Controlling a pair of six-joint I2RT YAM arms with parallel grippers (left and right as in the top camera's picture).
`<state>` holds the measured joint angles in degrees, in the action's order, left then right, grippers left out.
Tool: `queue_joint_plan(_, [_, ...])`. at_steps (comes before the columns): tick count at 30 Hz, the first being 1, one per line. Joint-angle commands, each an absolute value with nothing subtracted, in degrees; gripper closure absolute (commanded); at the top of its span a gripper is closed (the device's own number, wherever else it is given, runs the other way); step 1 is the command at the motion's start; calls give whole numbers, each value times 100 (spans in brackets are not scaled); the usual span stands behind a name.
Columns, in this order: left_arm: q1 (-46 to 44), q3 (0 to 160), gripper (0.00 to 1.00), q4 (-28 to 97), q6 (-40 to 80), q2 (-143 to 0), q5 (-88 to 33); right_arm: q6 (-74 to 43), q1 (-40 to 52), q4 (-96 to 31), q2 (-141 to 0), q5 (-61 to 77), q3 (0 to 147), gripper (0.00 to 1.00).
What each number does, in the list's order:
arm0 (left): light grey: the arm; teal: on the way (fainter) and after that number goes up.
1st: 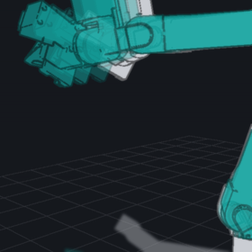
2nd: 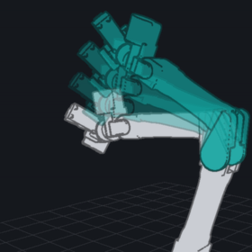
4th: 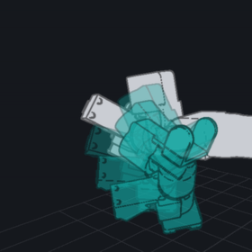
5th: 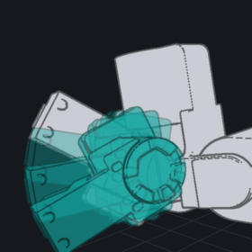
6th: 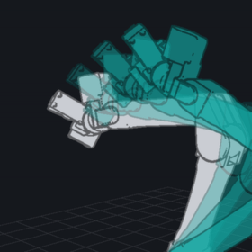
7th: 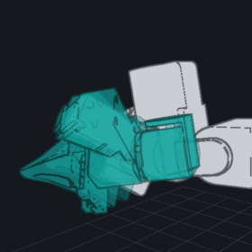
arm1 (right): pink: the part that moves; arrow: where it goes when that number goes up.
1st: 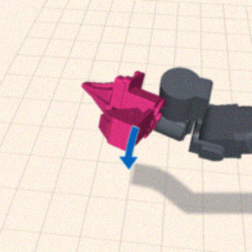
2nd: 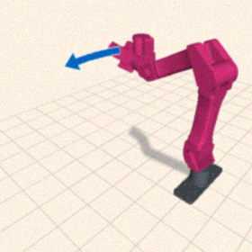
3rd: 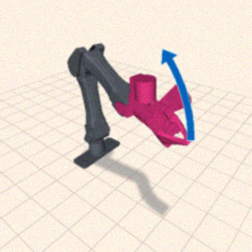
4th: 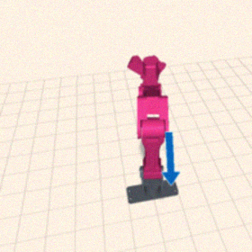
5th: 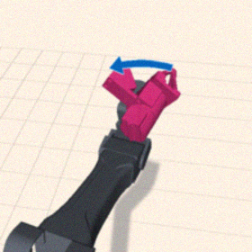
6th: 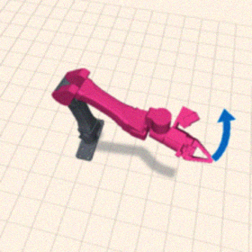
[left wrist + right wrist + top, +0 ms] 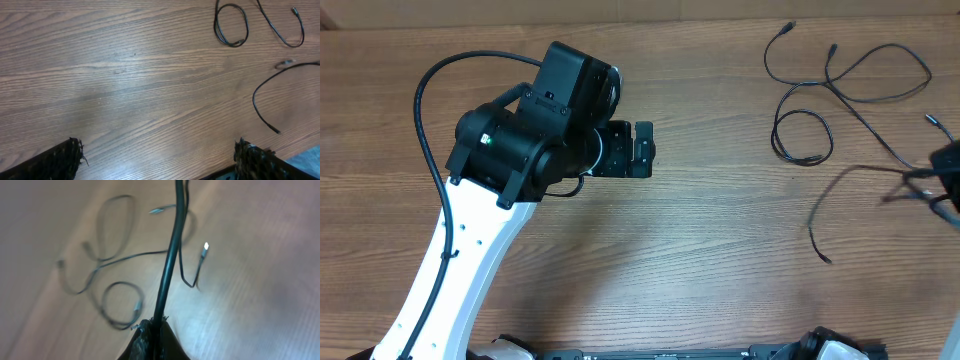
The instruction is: Untangle cables
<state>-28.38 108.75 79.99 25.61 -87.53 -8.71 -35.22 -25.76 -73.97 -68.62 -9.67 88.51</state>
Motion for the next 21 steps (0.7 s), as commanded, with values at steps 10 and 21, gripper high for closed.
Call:
queue_joint_plan(10, [-2812,10879,1,7994,2639,-8656,-836,-3938,-3684,-7644,-8348,-1334,8965,96])
queue_joint_plan(21, [-2812,10879,0,7994,2639,-8656,-836,-4720,-4036,-7627,-9474,-1951,8847,96])
